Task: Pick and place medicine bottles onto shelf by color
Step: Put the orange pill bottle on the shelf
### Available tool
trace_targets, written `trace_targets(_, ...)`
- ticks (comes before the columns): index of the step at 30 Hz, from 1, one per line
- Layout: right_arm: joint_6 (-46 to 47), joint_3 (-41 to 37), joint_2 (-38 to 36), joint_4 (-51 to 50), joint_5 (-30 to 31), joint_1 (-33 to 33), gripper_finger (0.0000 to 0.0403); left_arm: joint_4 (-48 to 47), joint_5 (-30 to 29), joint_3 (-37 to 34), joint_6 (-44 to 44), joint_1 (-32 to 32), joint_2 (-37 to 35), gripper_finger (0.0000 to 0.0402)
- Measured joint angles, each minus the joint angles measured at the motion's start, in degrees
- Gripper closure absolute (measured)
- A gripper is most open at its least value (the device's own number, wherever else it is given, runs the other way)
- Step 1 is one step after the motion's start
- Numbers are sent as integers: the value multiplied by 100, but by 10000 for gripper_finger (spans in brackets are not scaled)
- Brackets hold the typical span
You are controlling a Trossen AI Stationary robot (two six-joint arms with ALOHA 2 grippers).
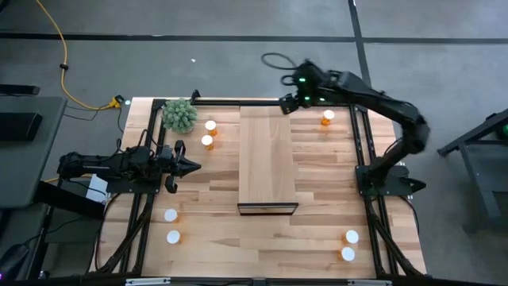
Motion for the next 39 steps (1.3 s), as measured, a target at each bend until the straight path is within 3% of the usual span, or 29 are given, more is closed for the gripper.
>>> trace_targets(6,-305,581,942,-345,260,92,205,1,0,0,0,1,1,398)
trace_targets(12,-293,650,1313,-334,561,177,205,1,0,-1,0,0,0,398)
trace_targets(28,-198,619,1391,-309,712,171,187,1,0,0,0,-1,-1,398)
trace_targets(39,-263,617,1391,-307,491,173,186,1,0,0,0,1,-1,398)
